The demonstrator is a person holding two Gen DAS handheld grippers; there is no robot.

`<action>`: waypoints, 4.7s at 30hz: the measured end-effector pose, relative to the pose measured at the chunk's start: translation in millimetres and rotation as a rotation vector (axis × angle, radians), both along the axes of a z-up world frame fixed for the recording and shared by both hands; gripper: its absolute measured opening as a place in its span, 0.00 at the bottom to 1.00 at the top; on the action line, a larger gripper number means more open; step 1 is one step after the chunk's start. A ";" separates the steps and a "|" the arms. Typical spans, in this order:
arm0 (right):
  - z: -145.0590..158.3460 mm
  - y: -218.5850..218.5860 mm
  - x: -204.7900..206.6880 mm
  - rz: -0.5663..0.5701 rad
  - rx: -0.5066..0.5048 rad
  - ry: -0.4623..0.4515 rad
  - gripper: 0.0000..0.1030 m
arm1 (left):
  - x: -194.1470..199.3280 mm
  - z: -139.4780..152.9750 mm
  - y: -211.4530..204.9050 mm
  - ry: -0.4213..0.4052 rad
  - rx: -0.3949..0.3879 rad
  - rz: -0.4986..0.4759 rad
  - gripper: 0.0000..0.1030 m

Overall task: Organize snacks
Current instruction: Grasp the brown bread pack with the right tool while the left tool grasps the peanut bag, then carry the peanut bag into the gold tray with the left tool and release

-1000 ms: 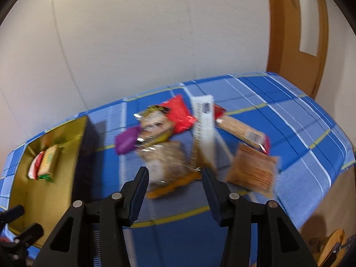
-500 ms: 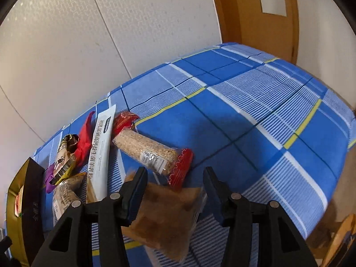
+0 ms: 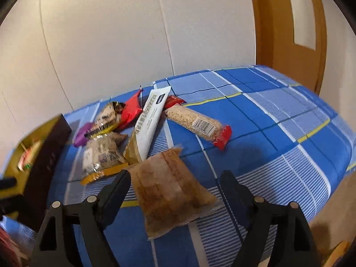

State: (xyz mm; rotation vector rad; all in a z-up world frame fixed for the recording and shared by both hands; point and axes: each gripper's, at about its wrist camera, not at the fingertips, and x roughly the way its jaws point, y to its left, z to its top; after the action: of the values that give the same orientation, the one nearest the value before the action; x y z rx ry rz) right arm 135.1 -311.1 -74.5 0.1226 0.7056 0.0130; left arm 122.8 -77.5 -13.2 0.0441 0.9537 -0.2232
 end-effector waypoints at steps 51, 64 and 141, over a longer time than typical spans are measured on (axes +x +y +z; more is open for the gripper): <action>-9.7 -1.3 -4.9 -0.120 -0.018 0.008 0.62 | 96.2 -54.5 -83.6 0.044 -0.070 -0.014 0.64; -10.5 1.1 -6.4 -0.118 -0.050 -0.001 0.62 | 65.2 -51.6 -63.6 0.053 -0.090 -0.042 0.44; 14.3 37.0 -27.9 -0.082 0.054 -0.162 0.60 | 128.2 -39.3 154.8 0.086 -0.138 0.298 0.63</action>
State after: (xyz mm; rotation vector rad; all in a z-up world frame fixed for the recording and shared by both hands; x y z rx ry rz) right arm 107.2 -274.0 -60.2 0.1997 0.5379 -0.0366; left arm 251.0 77.3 -52.5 -0.2347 1.0154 -0.0146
